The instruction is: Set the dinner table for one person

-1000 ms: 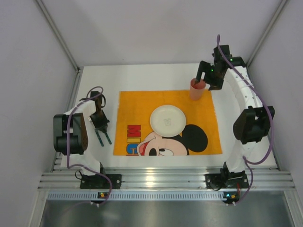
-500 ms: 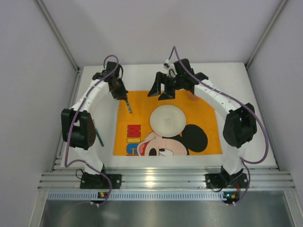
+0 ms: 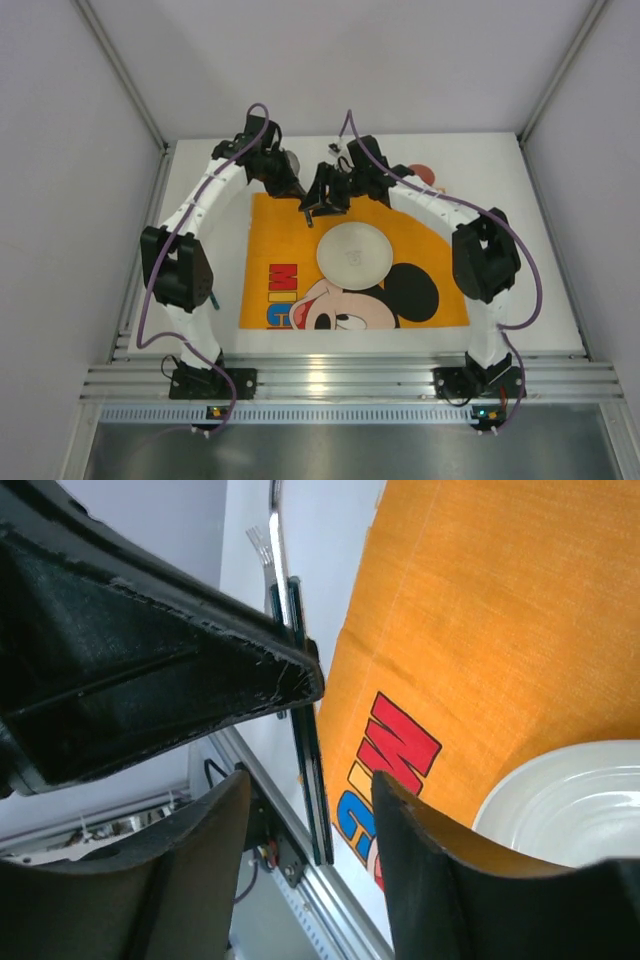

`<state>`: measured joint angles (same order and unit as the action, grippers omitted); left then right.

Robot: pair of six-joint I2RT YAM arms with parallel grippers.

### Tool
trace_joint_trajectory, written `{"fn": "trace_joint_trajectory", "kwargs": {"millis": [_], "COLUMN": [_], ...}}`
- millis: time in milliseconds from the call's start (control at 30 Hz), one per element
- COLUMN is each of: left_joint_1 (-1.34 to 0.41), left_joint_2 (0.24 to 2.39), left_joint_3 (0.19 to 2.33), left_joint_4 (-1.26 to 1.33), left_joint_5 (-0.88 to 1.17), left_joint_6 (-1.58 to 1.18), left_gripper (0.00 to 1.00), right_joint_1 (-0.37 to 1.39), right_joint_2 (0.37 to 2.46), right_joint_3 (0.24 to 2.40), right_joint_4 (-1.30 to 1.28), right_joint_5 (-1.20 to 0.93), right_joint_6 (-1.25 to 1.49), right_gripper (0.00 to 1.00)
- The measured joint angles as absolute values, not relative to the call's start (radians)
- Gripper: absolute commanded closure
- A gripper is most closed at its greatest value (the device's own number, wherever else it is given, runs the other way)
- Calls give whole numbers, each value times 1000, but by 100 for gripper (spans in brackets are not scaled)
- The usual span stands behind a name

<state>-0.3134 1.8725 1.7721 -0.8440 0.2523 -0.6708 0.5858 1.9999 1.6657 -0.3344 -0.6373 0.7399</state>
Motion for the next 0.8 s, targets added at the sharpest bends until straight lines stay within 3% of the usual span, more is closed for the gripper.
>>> {"fn": "trace_joint_trajectory", "kwargs": {"millis": [67, 133, 267, 300, 333, 367, 400, 567, 600, 700, 800], "left_joint_1": [-313, -313, -314, -314, -314, -314, -314, -319, -319, -295, -231], "left_joint_2": [1872, 1872, 1871, 1871, 1871, 1871, 1871, 1847, 1827, 1759, 1642], "left_joint_3": [1772, 1772, 1750, 1742, 1739, 1735, 1731, 1711, 1699, 1646, 1538], "left_joint_4": [-843, -842, -825, -818, -815, -812, -810, -810, -813, -820, -822], "left_joint_5": [268, 277, 284, 288, 290, 291, 296, 317, 309, 281, 235], "left_joint_6": [-679, -683, -689, -693, -694, -694, -694, -667, -655, -617, -569], "left_gripper": [100, 100, 100, 100, 100, 100, 88, 54, 41, 26, 20], "right_joint_1": [586, 586, 587, 589, 590, 591, 593, 592, 588, 564, 517], "right_joint_2": [2000, 2000, 1999, 1998, 1996, 1991, 1984, 1911, 1888, 1810, 1687], "right_joint_3": [1649, 1633, 1609, 1606, 1601, 1594, 1588, 1525, 1509, 1444, 1326], "right_joint_4": [-320, -320, -301, -297, -289, -276, -274, -294, -322, -397, -463], "right_joint_5": [-625, -614, -619, -619, -619, -627, -622, -570, -552, -498, -439], "right_joint_6": [743, 746, 754, 754, 751, 748, 748, 737, 730, 702, 668], "right_gripper": [63, 66, 84, 95, 100, 100, 100, 100, 100, 100, 100]}}
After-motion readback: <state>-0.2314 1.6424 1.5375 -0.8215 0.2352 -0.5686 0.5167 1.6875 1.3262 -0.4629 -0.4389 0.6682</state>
